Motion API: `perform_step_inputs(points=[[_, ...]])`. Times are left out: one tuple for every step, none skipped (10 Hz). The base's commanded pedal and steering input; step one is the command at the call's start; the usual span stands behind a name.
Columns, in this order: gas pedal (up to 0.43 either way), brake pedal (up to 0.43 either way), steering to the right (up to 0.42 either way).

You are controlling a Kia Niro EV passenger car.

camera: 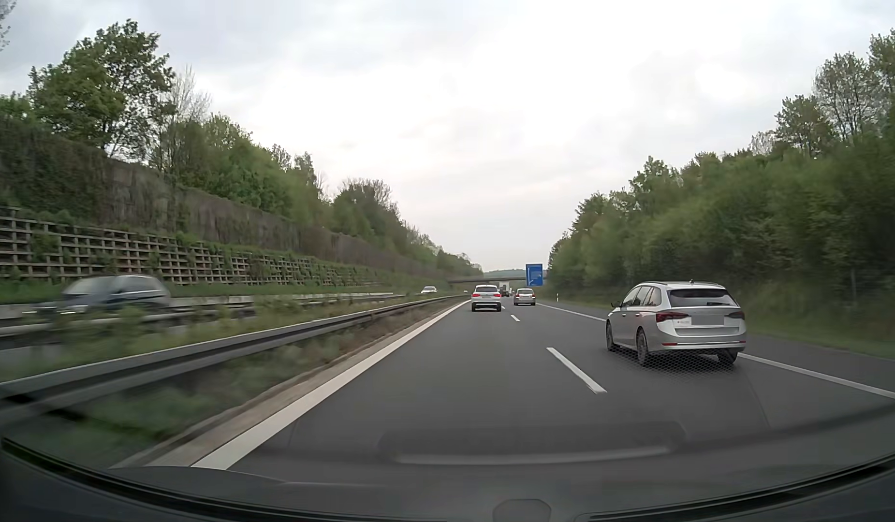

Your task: Follow the waypoints while adhering to traffic rules and regulations

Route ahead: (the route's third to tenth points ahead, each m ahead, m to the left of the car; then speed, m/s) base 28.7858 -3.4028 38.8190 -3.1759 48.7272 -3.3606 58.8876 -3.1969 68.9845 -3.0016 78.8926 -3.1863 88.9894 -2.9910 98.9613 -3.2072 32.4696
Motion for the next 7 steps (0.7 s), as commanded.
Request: perform_step_inputs(points=[[0.11,0.0,-0.001],[0.098,0.0,-0.001],[0.079,0.0,-0.001],[0.047,0.0,-0.001],[0.039,0.0,0.0],[0.02,0.0,0.0],[0.02,0.0,0.0]])
